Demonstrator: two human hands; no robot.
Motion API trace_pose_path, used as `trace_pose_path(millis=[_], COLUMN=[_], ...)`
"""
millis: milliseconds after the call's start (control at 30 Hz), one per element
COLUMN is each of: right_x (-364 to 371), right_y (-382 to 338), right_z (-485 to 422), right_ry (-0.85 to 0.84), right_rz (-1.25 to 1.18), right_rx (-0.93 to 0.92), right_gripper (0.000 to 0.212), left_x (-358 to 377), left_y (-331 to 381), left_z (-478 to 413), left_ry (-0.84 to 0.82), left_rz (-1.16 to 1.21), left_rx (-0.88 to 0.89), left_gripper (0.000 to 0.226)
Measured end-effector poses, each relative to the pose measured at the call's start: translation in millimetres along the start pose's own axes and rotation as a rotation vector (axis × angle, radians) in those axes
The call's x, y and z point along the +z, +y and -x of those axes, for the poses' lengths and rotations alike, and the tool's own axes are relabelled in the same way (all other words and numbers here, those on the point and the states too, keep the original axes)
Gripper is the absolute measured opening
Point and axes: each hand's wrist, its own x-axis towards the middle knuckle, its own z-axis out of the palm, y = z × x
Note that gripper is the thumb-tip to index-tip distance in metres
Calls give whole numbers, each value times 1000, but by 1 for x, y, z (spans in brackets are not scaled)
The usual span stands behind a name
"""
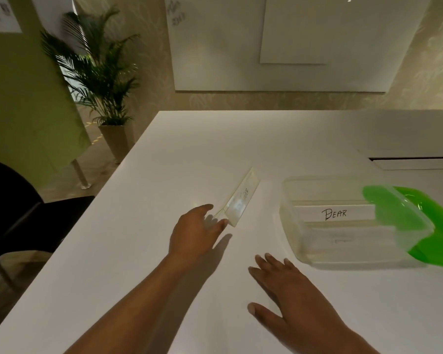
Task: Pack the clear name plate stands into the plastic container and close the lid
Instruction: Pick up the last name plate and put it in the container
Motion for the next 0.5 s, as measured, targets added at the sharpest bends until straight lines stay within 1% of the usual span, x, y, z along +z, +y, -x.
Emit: trace_pose_path(millis=[100,233,267,367,500], right_x=[-2,-5,-5,-5,-5], right_y=[-1,1,1,2,3], right_z=[-3,-6,-7,-10,-11], right_ry=[2,-27,-30,-54,-61], right_rz=[7,20,26,34,23], right_rx=[-18,-23,-27,-31,-27], right_gripper=[74,75,75,76,77], left_x=[11,28,31,38,38], left_y=[7,15,16,21,20], left_z=[-11,-17,-19,-23,-25], left_ry=[4,57,59,50,111], left_rz=[14,72,77,119,175], left_rx=[-33,-62,-57,-61,-73], left_gripper=[62,63,59,37,19])
